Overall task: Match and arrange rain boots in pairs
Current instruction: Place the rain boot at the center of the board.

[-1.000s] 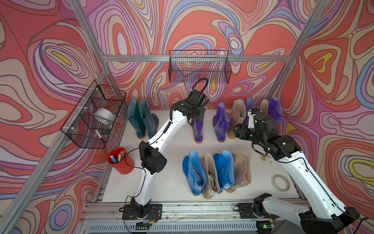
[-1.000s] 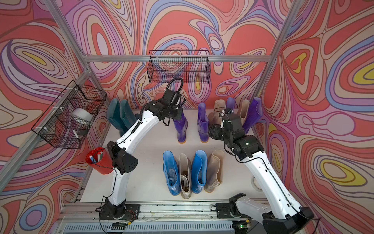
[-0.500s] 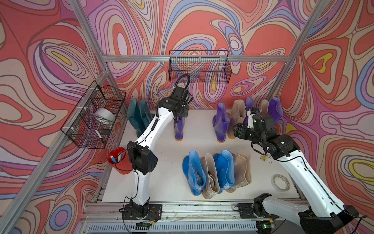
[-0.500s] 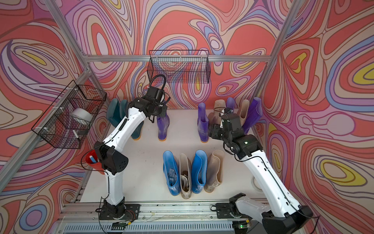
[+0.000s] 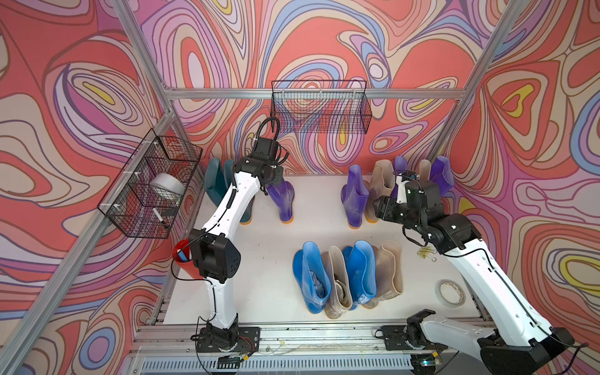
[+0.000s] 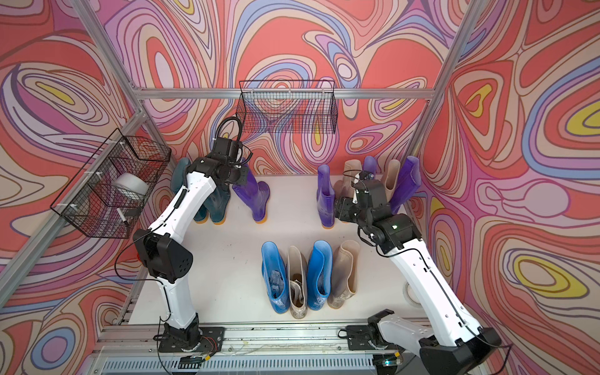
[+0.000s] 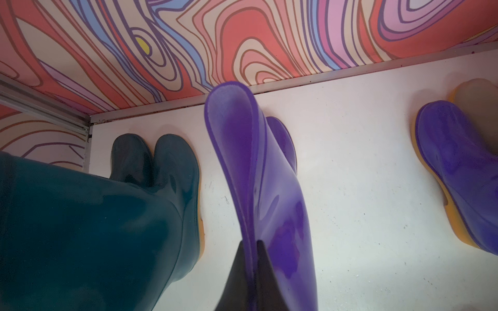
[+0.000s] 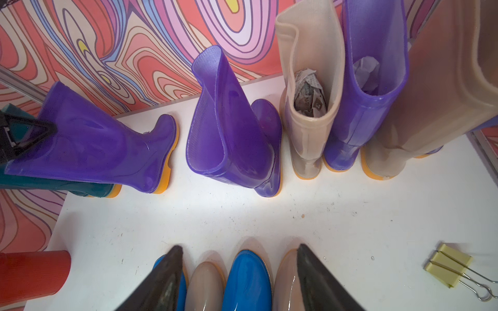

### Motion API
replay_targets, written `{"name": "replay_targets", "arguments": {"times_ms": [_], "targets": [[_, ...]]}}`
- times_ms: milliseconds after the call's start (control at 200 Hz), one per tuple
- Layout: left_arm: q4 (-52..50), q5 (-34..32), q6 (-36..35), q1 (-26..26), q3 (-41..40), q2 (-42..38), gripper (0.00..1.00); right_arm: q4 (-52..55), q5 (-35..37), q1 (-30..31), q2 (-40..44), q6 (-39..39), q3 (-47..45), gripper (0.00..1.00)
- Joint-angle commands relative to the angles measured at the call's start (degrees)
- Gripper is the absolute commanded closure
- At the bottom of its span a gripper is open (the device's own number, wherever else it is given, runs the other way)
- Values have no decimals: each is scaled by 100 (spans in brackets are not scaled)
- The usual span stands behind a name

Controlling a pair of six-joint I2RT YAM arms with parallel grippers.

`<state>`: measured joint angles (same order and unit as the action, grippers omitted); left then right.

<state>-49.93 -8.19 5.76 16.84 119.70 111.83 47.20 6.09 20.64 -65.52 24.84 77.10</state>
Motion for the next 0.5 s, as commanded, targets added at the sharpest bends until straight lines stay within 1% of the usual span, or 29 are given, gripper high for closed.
{"name": "replay_targets", "arguments": {"times_ms": [0,220,496], "targets": [[325,-8,-118,-169,-30,-273,100,31,-19,-17,-57,39,173,32],[414,86,-165,-360,-140,-342,100,34,-48,-17,-93,51,218,32],[398,148,-183,-401,-31,-399,100,-14,-64,-17,-137,72,210,32]]}}
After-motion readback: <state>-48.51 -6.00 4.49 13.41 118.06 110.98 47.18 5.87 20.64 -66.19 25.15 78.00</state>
